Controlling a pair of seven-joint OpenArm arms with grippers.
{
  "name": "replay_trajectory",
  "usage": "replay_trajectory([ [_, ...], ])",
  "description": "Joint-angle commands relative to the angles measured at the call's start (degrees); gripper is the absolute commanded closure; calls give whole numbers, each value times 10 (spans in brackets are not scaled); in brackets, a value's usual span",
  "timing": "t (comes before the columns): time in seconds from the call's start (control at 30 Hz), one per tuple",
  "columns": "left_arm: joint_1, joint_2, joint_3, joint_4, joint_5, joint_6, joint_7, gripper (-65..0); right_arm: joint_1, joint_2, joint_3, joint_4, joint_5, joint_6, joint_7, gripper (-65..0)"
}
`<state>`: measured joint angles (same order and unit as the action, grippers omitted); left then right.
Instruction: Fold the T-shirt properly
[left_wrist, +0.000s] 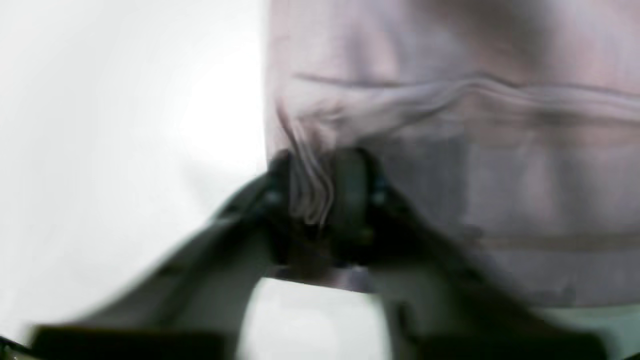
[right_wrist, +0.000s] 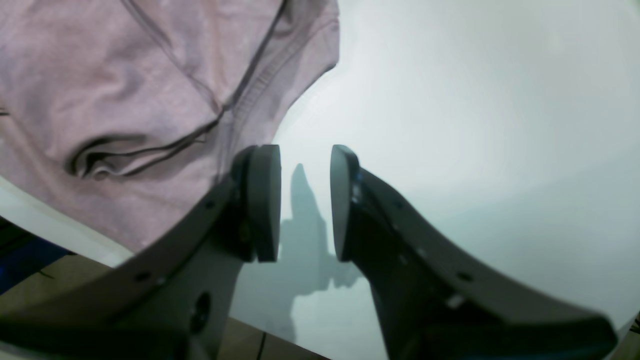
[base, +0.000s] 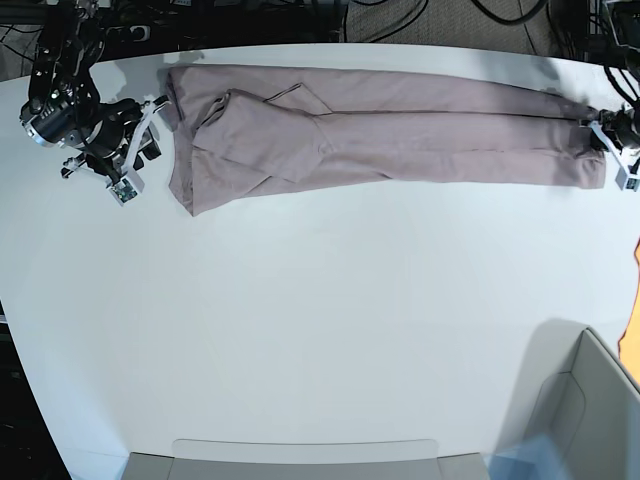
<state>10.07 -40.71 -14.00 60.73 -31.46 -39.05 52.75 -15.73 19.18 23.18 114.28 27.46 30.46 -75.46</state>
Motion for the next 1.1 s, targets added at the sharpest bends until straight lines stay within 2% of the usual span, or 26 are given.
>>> replay_trajectory([
  [0.0,5,12,19,-10,-7,-10,20,0,5,7,2,8,4,4,5,-178],
  [0.23,18,13,9,56,-27,-10,29,0,5,7,4,10,4,4,5,-178],
  [0.4,19,15,-107,115,-78,-10,87,0,6,7,4,11,4,4,5,-178],
  [0.63,0,14,-197,148,-78,-10,127,0,8,7,3,11,4,4,5,-178],
  [0.77,-13,13,-212,157,-79,-10,144,0,8,7,3,11,4,4,5,-178],
  [0.9,-11,15,-212,212,-79,-10,172,0,8,7,3,11,4,4,5,-178],
  [1.07,-7,59,-212,293,-78,-10,213,0,8,6,3,10,4,4,5,-178],
])
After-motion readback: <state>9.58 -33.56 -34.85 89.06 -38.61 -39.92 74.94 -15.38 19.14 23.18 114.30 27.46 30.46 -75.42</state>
